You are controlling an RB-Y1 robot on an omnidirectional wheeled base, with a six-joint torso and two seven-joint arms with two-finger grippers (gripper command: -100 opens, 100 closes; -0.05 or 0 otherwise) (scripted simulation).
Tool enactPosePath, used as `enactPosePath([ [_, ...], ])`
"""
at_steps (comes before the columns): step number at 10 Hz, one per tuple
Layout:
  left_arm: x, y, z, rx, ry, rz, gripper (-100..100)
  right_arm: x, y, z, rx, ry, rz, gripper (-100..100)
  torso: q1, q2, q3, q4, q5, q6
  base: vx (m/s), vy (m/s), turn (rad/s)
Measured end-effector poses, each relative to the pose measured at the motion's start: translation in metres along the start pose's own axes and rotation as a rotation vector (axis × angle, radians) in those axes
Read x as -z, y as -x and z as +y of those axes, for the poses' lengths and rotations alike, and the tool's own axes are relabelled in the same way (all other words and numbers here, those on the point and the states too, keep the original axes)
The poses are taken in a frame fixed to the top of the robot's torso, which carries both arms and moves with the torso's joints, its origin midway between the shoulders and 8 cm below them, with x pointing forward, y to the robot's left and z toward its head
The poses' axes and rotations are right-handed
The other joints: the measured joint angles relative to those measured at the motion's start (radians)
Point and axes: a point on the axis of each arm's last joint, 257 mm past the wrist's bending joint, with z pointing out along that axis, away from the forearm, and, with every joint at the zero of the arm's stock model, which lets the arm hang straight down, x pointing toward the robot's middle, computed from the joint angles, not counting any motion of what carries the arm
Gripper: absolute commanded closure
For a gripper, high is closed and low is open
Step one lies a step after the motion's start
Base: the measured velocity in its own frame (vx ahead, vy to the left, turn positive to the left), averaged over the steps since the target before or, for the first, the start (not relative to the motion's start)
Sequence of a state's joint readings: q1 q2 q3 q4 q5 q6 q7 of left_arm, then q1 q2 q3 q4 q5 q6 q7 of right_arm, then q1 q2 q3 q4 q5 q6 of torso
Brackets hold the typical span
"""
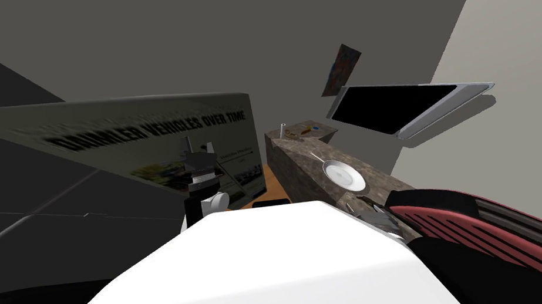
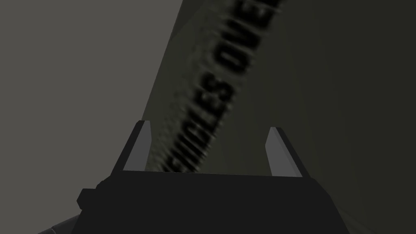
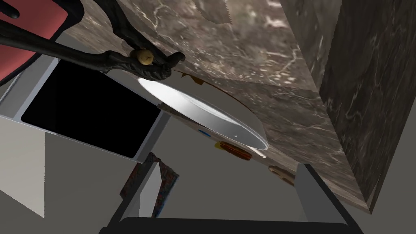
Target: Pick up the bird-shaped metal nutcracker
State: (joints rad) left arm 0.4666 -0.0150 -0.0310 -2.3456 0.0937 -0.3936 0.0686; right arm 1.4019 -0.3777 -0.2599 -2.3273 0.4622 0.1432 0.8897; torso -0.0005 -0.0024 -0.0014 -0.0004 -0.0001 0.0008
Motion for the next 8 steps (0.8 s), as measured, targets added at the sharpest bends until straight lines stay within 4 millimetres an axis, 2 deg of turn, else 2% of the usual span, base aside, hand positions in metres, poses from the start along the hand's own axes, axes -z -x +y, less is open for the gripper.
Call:
enactPosePath([
  [2, 0.000, 0.000, 0.000, 0.000, 0.000, 0.000, 0, 0.016, -0.029, -0.020, 0.114, -0.025, 0.099, -100, 0.000, 0.000, 0.000, 0.000, 0.000, -0.001, 0.056, -0.016, 0.147],
  [4, 0.000, 0.000, 0.000, 0.000, 0.000, 0.000, 0, 0.024, -0.053, -0.030, 0.192, -0.040, 0.166, -100, 0.000, 0.001, 0.000, 0.000, 0.000, 0.000, 0.053, -0.017, 0.124],
  [8, 0.000, 0.000, 0.000, 0.000, 0.000, 0.000, 0, 0.066, -0.114, -0.066, 0.435, -0.062, 0.366, -100, -0.002, -0.001, -0.001, 0.000, 0.000, 0.000, 0.069, -0.042, 0.128],
])
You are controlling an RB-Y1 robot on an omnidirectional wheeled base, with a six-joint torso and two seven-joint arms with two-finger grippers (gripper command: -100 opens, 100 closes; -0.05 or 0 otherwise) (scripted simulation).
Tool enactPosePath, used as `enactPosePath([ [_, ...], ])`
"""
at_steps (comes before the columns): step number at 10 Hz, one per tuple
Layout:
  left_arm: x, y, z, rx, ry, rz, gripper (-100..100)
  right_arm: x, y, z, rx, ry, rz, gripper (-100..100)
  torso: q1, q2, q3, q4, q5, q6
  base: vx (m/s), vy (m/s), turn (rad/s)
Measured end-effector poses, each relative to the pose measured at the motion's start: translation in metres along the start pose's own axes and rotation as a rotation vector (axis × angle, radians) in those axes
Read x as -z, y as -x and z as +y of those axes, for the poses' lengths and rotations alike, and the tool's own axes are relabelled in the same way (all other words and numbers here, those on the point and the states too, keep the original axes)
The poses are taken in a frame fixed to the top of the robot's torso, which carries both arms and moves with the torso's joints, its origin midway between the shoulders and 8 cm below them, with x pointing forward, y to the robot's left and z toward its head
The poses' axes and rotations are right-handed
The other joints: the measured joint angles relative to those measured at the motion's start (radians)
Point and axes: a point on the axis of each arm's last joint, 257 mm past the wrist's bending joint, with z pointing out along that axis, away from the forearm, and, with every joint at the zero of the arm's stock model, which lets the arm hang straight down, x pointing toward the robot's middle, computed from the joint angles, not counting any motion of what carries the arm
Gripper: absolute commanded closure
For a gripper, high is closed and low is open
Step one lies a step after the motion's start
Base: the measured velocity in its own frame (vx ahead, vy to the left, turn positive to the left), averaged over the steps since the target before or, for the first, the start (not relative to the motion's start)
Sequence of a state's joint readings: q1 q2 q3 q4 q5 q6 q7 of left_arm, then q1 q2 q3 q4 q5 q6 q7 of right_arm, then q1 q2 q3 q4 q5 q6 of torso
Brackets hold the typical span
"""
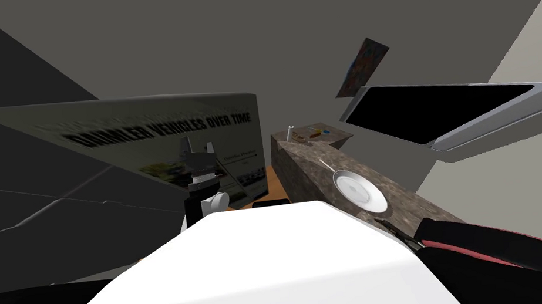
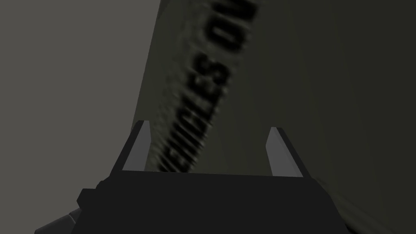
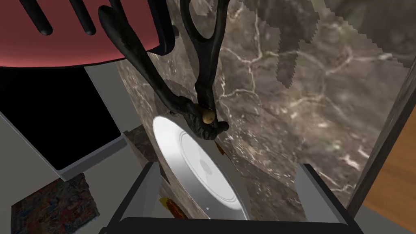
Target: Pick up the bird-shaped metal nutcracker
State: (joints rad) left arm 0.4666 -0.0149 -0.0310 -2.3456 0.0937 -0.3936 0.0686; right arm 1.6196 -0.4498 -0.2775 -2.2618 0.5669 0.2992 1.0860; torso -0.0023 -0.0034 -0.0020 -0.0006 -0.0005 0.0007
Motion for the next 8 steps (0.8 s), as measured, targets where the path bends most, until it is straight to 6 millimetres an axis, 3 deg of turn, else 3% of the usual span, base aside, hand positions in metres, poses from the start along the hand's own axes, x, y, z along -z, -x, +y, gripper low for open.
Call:
enactPosePath([
  [5, 0.000, 0.000, 0.000, -0.001, 0.000, 0.000, 0, 0.018, -0.073, -0.014, 0.247, 0.021, 0.178, -100, -0.005, 0.000, 0.000, 0.000, -0.001, 0.001, 0.049, -0.071, 0.076],
  [6, 0.000, 0.000, 0.000, -0.001, 0.000, -0.001, 0, 0.018, -0.075, -0.014, 0.254, 0.022, 0.182, 0, -0.002, 0.001, 0.000, 0.000, -0.001, 0.001, 0.003, -0.009, 0.002],
  [7, 0.000, 0.000, 0.000, -0.001, 0.000, -0.001, 0, 0.018, -0.075, -0.014, 0.254, 0.022, 0.181, -100, 0.000, 0.002, 0.001, 0.001, 0.000, 0.001, -0.042, -0.001, 0.206],
  [8, 0.000, 0.000, 0.000, -0.001, 0.000, -0.001, 0, 0.018, -0.077, -0.014, 0.242, 0.021, 0.190, -100, 0.001, 0.004, 0.002, 0.001, 0.000, 0.001, -0.116, 0.012, 0.332],
])
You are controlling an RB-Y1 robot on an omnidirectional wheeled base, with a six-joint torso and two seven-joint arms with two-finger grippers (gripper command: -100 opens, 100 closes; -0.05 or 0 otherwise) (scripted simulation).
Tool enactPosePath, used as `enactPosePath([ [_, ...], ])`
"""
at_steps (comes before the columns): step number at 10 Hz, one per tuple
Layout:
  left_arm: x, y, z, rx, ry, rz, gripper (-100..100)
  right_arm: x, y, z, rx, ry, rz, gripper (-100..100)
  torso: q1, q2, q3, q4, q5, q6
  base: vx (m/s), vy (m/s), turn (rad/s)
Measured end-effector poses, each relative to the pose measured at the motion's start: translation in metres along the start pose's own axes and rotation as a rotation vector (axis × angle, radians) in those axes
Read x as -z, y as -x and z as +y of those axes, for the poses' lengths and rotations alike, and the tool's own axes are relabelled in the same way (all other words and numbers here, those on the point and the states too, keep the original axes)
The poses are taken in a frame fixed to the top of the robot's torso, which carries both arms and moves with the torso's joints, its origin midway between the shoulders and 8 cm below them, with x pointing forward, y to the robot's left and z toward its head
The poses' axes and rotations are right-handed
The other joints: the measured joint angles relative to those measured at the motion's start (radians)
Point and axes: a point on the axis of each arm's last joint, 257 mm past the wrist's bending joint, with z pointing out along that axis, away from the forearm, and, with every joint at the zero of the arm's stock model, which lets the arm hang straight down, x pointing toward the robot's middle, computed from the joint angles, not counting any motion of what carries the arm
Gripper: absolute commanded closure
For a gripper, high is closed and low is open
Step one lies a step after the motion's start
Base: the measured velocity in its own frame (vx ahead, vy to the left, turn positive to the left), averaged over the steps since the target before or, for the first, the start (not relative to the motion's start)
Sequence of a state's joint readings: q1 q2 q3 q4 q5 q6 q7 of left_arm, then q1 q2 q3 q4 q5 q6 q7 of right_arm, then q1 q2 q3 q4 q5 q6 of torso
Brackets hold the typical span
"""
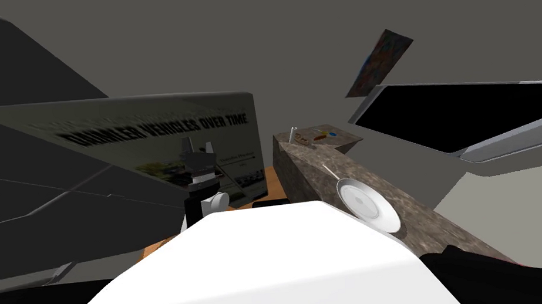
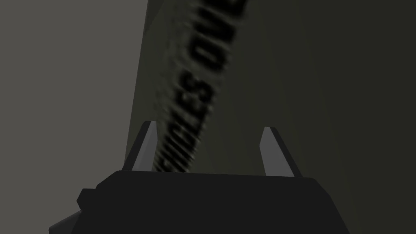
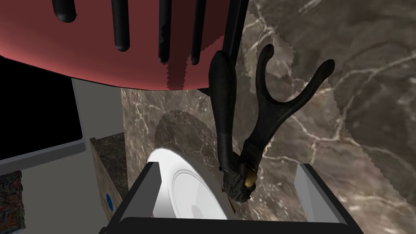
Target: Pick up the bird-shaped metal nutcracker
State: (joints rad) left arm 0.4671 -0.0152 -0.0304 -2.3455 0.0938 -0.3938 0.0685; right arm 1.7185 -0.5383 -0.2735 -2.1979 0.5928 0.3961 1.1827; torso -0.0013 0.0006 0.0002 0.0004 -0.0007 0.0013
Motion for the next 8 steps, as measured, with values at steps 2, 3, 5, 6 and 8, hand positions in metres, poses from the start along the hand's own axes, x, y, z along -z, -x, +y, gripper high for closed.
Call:
enactPosePath([
  [2, 0.000, 0.000, 0.000, 0.000, 0.000, 0.000, 0, -0.004, -0.009, 0.001, -0.041, 0.002, 0.037, -100, 0.002, 0.007, 0.004, 0.002, 0.000, 0.000, -0.139, 0.043, 0.363],
  [3, 0.000, 0.000, 0.000, 0.000, 0.000, 0.000, 0, -0.006, -0.014, 0.002, -0.063, 0.003, 0.057, -100, 0.003, 0.007, 0.004, 0.002, 0.001, 0.000, -0.081, 0.025, 0.029],
  [5, 0.000, 0.000, 0.000, 0.000, 0.000, 0.000, 0, -0.008, -0.018, 0.002, -0.088, 0.005, 0.083, -100, 0.002, 0.004, 0.003, 0.001, 0.000, 0.000, -0.091, 0.030, 0.244],
  [6, 0.000, 0.000, 0.000, 0.000, 0.000, 0.000, 0, -0.009, -0.021, 0.004, -0.107, 0.007, 0.102, -100, 0.001, 0.005, 0.003, 0.001, 0.000, 0.000, -0.130, 0.040, 0.356],
  [8, 0.000, 0.000, 0.000, 0.000, 0.000, 0.000, 0, -0.012, -0.031, 0.005, -0.148, 0.011, 0.146, -100, 0.001, 0.008, 0.005, 0.002, 0.000, 0.001, -0.140, 0.040, 0.288],
])
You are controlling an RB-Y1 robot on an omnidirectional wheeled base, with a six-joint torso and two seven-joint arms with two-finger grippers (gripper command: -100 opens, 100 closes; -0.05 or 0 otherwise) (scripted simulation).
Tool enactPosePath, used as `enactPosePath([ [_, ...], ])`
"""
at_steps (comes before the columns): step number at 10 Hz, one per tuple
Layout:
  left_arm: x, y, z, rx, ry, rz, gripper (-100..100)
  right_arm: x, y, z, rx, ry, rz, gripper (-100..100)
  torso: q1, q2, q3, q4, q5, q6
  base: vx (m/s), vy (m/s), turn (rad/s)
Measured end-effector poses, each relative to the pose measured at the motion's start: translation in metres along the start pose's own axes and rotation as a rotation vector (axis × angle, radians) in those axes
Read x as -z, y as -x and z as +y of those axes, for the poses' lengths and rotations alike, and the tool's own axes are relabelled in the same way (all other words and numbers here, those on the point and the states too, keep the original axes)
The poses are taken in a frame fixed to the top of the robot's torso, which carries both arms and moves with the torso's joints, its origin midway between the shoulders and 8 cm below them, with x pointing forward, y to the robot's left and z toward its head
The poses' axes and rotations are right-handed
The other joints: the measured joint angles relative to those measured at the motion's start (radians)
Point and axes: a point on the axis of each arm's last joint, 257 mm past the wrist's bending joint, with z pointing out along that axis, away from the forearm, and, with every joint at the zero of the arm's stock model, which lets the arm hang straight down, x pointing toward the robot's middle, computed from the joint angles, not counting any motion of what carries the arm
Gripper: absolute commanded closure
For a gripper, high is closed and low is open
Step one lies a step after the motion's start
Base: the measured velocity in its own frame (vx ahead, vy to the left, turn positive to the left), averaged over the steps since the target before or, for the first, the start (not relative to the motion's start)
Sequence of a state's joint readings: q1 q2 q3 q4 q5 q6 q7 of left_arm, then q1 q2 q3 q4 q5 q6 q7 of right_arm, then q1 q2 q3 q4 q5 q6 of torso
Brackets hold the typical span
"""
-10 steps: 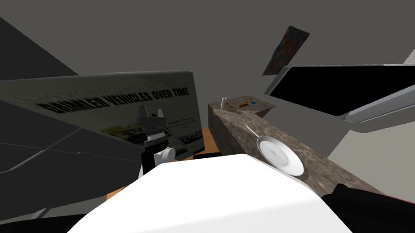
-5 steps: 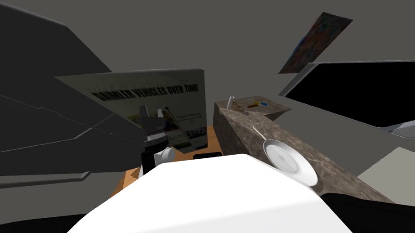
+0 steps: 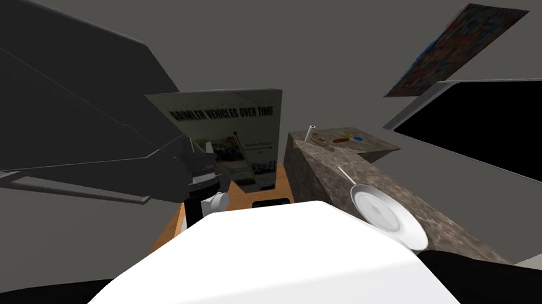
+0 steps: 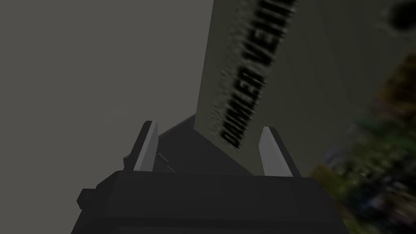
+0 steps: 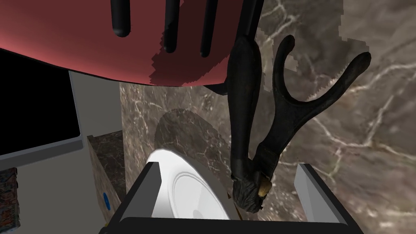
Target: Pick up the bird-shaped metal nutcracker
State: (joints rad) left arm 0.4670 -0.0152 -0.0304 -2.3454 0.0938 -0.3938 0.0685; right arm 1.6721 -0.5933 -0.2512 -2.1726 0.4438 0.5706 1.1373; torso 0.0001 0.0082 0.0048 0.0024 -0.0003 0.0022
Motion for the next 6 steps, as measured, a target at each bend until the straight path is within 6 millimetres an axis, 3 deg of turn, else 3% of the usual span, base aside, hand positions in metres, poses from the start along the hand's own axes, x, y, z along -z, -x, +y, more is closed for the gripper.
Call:
enactPosePath([
  [1, 0.0000, 0.0000, 0.0000, 0.000, 0.000, 0.000, 0, -0.0023, -0.0035, 0.0012, -0.021, 0.003, 0.021, -100, 0.000, 0.000, 0.000, 0.000, 0.000, 0.000, -0.107, 0.077, 0.330],
  [2, 0.0000, 0.0000, 0.0000, 0.000, 0.000, 0.000, 0, -0.0055, -0.0075, 0.0026, -0.040, 0.006, 0.044, -100, 0.002, -0.001, -0.001, 0.000, 0.000, 0.000, -0.041, 0.034, 0.055],
  [3, 0.0001, 0.0001, 0.0000, 0.000, 0.000, 0.000, 0, -0.0058, -0.0086, 0.0024, -0.043, 0.005, 0.050, 100, 0.000, -0.004, -0.002, -0.001, 0.000, 0.001, -0.008, 0.005, -0.015],
  [6, 0.0001, 0.0001, 0.0000, 0.000, 0.000, 0.000, 0, -0.0057, -0.0084, 0.0021, -0.042, 0.004, 0.049, 100, -0.004, -0.008, -0.005, -0.002, -0.002, 0.001, 0.000, 0.000, 0.000],
])
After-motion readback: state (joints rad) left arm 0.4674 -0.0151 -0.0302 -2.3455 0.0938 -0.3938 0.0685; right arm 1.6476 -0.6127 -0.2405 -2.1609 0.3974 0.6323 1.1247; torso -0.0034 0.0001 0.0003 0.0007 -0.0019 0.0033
